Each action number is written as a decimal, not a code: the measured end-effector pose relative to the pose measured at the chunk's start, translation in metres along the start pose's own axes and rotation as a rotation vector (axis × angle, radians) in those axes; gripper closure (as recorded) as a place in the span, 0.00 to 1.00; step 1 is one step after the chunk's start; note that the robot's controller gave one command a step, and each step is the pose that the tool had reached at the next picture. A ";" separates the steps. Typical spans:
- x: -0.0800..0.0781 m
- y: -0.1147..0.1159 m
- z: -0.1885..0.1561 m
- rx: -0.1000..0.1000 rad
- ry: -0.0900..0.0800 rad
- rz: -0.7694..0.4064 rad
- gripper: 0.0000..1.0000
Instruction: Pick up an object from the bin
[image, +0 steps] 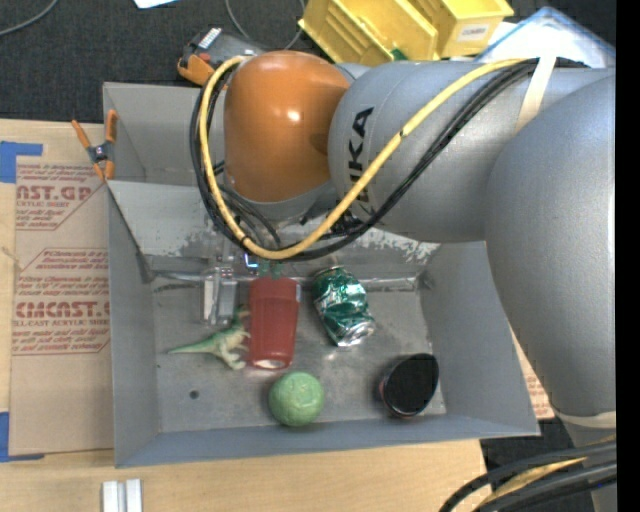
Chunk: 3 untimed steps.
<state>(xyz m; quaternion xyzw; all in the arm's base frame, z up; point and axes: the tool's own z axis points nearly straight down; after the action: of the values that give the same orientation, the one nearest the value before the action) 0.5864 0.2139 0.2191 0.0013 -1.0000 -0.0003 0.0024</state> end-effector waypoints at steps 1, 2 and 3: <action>-0.002 -0.001 -0.004 -0.001 -0.007 0.002 0.00; 0.032 -0.058 0.111 -0.001 -0.009 -0.201 0.00; 0.026 -0.084 0.073 -0.002 -0.017 -0.492 0.00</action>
Offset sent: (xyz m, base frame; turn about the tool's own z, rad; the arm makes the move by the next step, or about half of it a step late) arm -0.0434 -0.0776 -0.1491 -0.2641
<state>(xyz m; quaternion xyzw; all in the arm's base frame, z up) 0.5605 0.1299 0.1465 0.2449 -0.9695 -0.0017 -0.0062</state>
